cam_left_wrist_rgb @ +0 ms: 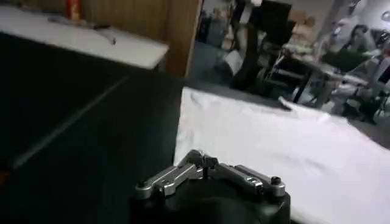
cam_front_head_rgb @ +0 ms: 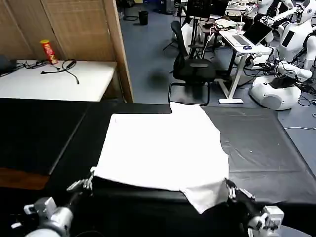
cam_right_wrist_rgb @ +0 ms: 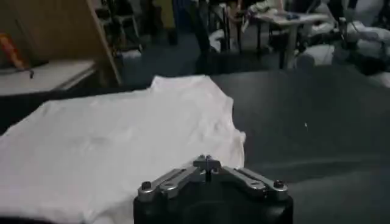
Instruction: Fold and organize the clothes.
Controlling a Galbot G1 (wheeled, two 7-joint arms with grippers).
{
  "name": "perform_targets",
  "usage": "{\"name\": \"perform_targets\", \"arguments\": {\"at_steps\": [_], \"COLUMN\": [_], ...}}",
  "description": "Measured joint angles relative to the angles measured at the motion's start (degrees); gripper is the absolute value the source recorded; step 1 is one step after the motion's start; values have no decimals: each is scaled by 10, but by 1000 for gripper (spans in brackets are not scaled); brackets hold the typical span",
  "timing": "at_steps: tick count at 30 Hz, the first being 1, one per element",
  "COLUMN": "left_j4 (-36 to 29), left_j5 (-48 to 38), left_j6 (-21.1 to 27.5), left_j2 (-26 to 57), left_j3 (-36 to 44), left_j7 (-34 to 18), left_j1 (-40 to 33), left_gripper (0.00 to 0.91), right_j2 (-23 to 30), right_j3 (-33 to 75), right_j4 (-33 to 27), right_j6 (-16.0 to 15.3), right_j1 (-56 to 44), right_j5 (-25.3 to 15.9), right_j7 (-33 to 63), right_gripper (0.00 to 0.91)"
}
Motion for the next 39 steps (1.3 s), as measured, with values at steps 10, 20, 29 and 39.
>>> {"name": "perform_targets", "arguments": {"at_steps": [10, 20, 29, 39], "left_j4": [95, 188, 237, 265], "left_j5": [43, 51, 60, 67], "left_j6": [-20, -22, -22, -12], "left_j2": [16, 31, 35, 37], "left_j3": [30, 58, 76, 107], "left_j7": [9, 11, 12, 18], "left_j1": [-95, -173, -219, -266], "left_gripper": [0, 0, 0, 878], "right_j2": [-10, -18, -23, -37], "right_j3": [-75, -117, -144, -141], "right_j4": [-118, -223, -282, -275], "right_j6": [8, 15, 19, -17], "right_j1": [141, 233, 298, 303], "right_j5": [-9, -14, -16, 20], "right_j7": [-1, -12, -28, -46], "right_gripper": [0, 0, 0, 878]}}
